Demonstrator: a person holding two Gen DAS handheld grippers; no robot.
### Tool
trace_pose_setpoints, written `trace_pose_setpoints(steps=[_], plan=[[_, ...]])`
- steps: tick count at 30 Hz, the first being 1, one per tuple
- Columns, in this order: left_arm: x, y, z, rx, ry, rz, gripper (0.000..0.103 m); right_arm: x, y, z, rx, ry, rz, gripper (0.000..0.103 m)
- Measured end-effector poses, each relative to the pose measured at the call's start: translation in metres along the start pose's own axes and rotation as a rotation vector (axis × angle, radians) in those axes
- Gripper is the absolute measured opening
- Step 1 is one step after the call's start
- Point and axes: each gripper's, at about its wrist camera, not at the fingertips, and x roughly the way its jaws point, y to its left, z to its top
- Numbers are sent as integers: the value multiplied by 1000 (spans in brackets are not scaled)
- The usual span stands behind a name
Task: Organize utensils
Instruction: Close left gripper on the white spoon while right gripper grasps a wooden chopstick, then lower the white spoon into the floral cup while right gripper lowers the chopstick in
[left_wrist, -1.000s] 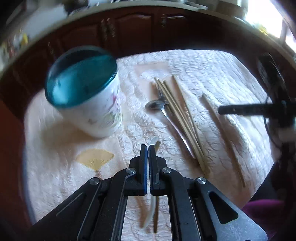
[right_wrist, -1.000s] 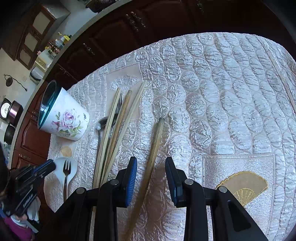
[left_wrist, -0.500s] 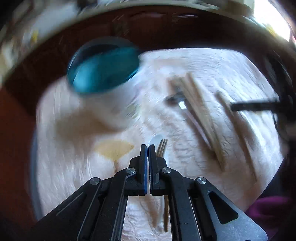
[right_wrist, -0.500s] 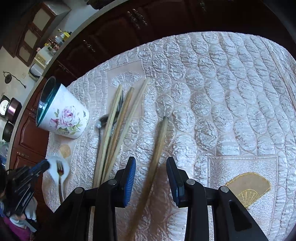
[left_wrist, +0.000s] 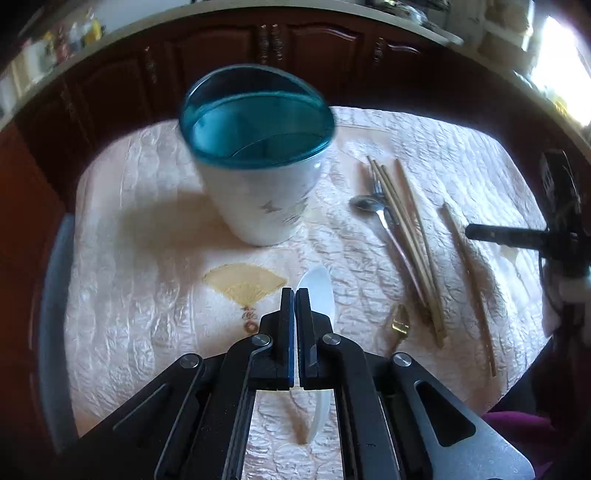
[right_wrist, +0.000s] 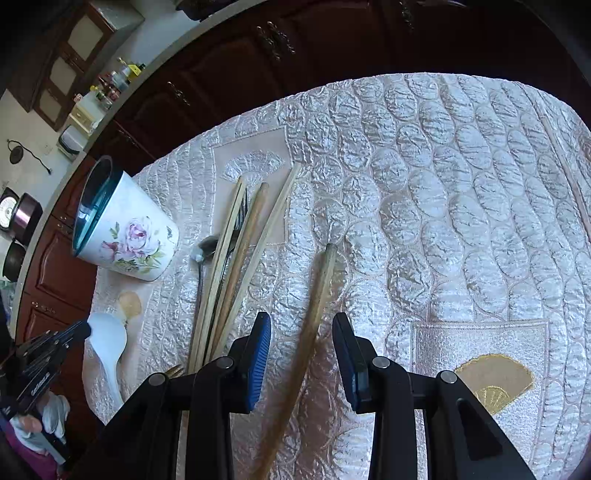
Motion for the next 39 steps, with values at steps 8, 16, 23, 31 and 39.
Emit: trace_pose_setpoints(steps=[8,16,23,31,39], plan=[[42,26,-13,-142,82,-60,1,11,-11,6,4,16,-43,33],[56,35,-13,-136,95,-151,25,33,-3,25,-53,57,-67,33],[63,12,-2,62,141,-144,39,41,7,30,-117,80,-97,25],[61,-3,4,136,162,-142,9,33,13,22,-125,47,-39,9],[5,3,9,32,11,-156,2,-37,42,23,-177,-74,50,7]])
